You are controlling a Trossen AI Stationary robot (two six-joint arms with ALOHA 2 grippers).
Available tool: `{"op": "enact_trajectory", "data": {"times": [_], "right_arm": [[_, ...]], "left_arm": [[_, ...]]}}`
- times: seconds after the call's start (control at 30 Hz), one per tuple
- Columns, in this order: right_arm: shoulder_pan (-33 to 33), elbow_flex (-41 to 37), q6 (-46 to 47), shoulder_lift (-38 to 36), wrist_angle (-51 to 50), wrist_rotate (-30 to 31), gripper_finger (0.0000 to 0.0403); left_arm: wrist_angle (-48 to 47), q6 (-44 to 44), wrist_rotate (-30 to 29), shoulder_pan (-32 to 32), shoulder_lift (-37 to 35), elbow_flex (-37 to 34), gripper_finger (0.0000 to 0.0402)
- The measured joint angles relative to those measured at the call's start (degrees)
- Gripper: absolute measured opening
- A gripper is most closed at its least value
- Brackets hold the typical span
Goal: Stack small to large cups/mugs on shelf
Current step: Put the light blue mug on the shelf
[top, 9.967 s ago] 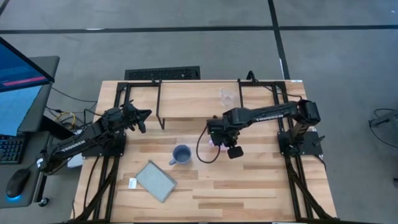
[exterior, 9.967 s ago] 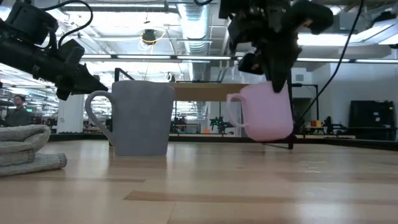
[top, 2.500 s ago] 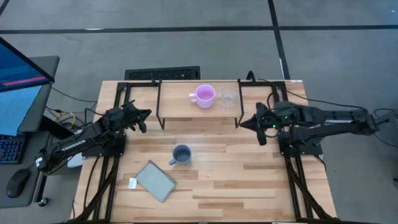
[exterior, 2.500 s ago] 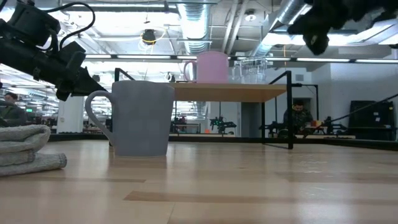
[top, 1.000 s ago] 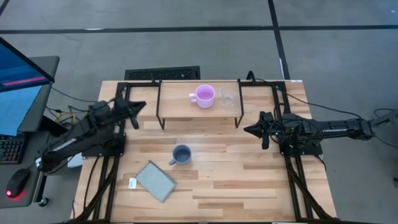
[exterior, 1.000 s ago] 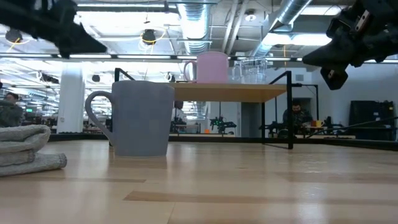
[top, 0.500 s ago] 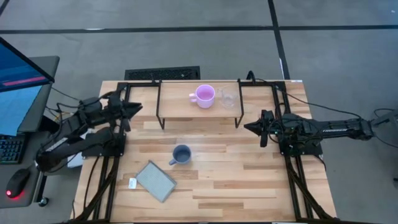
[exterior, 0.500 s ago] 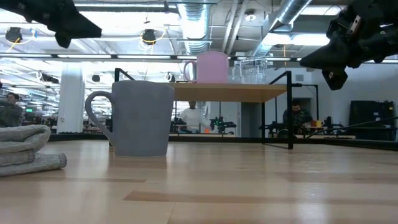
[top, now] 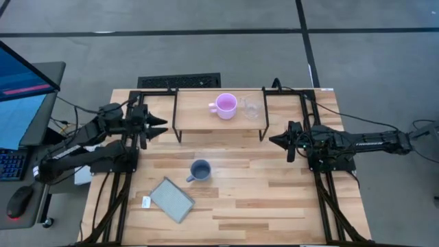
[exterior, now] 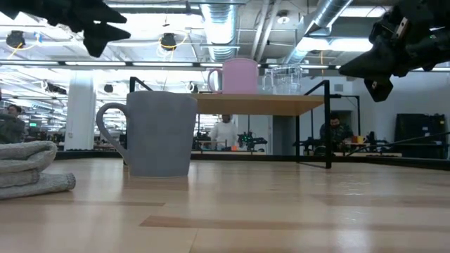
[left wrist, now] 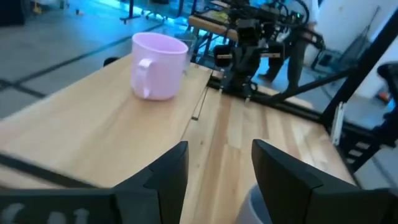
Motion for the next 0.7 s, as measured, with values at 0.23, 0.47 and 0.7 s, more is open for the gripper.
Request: {"op": "enact_trajectory", "data": {"times": [0.23,0.47,0.7], "right_arm": [[0.0,0.0,0.4,0.0,0.0,0.0,0.0024],[0.0,0.0,0.4,0.0,0.0,0.9,0.0024],[0.0,0.0,0.4,0.0,0.0,0.9,0.0021]], "left_arm": [[0.8,2.1,-7.8,-8.3,3.2,0.0,0.0169],[5.6,-0.9,-16.2,-19.0,7.7,0.0,0.0169],[10.0,0.6,-25.9,-28.4,16.7,2.6,0.0169]]}}
